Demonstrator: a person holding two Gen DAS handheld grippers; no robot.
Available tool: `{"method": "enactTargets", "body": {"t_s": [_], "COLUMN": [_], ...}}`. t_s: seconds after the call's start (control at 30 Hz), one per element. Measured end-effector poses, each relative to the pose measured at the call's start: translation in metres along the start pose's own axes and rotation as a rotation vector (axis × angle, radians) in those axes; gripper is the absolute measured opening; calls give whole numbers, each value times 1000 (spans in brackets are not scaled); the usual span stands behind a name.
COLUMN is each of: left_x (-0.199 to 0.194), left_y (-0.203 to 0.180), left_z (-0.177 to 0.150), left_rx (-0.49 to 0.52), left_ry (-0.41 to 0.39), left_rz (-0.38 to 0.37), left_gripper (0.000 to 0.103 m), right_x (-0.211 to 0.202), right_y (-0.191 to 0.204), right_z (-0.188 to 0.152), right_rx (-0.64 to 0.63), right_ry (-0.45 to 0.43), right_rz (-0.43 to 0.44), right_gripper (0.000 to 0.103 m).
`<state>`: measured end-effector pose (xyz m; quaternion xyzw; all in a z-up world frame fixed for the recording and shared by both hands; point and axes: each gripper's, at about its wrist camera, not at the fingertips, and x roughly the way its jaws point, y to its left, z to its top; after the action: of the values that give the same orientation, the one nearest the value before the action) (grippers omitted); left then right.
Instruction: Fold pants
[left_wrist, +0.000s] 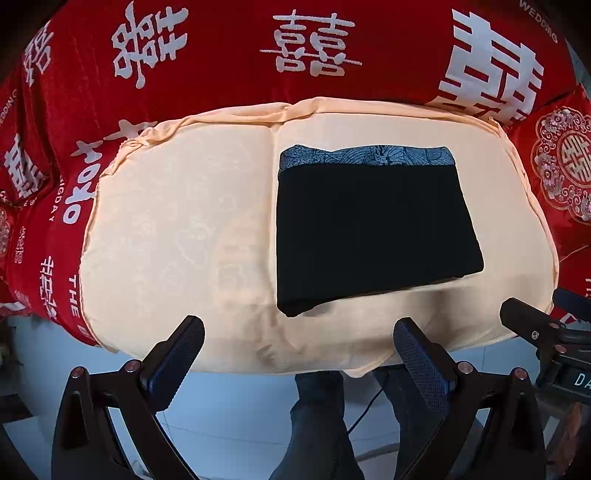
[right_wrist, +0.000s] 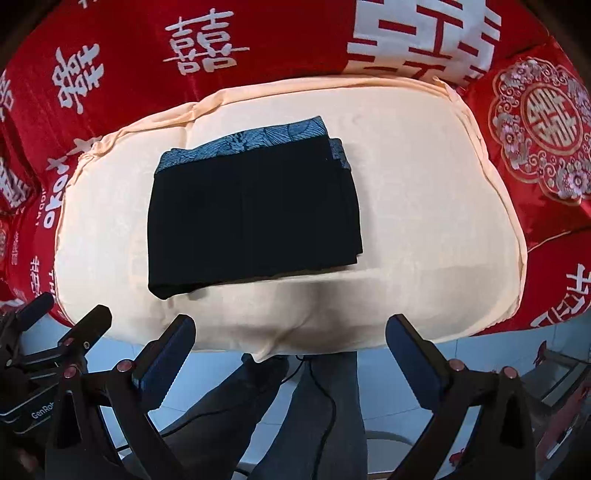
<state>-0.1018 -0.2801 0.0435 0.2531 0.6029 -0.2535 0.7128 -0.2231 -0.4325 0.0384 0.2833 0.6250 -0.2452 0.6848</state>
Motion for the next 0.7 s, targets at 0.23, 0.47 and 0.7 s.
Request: {"method": "enactTargets", "body": {"t_s": [0.23,0.47,0.7], "left_x": [-3,-8,-13], "left_y": [-1,-4,-4], "left_z": [-2,-2,-2], "left_rx": [8,17,12], "left_ry": [-1,-14,-23], "left_rz": [2,9,13], "left_gripper": [103,103,103], "right_x": [-5,-12,-17], "right_y": [2,3,4], "right_z": [-1,1,2], "right_rx": [2,0,-6], "right_ry": [-7,-24,-32], "right_rz": [-4,-12,-14], "right_gripper": [103,103,103]}}
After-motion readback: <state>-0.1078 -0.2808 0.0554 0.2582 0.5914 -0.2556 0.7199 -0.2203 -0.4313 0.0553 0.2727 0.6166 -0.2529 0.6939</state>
